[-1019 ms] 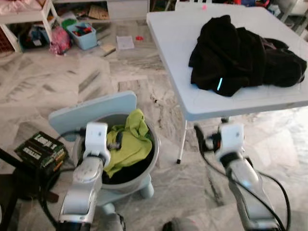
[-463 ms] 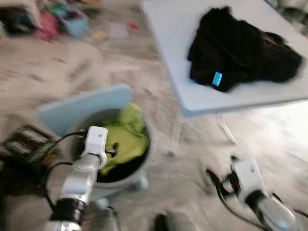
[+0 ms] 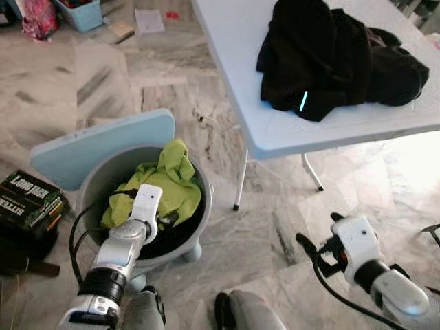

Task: Hang hanger

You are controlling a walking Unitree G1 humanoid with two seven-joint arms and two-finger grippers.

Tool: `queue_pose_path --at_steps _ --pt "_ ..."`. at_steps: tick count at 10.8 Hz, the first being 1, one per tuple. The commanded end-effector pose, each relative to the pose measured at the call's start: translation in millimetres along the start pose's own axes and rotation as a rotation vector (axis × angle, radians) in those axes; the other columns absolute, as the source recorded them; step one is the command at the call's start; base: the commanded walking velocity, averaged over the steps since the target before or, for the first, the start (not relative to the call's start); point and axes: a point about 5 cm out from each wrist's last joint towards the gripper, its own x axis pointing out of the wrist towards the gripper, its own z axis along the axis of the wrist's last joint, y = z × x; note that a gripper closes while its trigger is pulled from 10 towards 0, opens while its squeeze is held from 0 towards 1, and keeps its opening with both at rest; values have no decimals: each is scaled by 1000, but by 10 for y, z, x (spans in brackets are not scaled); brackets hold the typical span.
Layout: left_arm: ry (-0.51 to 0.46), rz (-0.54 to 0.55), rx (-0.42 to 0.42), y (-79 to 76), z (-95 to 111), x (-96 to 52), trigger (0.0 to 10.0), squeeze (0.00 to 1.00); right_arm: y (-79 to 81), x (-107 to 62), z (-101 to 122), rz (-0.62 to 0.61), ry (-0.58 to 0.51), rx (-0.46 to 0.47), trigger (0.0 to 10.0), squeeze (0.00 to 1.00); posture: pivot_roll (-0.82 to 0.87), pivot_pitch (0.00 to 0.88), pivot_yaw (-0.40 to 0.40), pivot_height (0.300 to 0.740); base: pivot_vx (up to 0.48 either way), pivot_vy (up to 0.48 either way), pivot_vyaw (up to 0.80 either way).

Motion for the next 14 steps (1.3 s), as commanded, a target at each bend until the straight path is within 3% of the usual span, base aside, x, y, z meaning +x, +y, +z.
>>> queue_pose_path --at_steps 1,3,4,5,7,10,14 --pt "34 -21 27 -26 -92 14 0 0 -1 -23 9 3 7 -3 10000 0 -308 215 -138 740 0 0 0" --pt "29 -9 19 68 -167 19 0 0 10 47 38 11 -6 12 10000 0 -290 195 -136 740 0 0 0" --pt "28 -12 22 77 -171 24 0 0 73 66 85 73 -33 39 10000 0 -284 188 -135 740 0 0 0" --pt "19 -12 30 88 -164 34 0 0 294 53 178 293 -79 69 10000 0 -278 179 -132 740 0 0 0" --pt "6 -13 23 85 -132 56 0 0 386 96 162 413 -56 84 10000 0 -264 161 -122 740 0 0 0" --pt "-25 -13 2 111 -101 68 0 0 385 236 142 440 -56 65 10000 0 -244 147 -113 740 0 0 0" --pt "-35 -8 -4 131 -70 75 0 0 340 354 118 385 -53 27 10000 0 -235 140 -109 740 0 0 0"
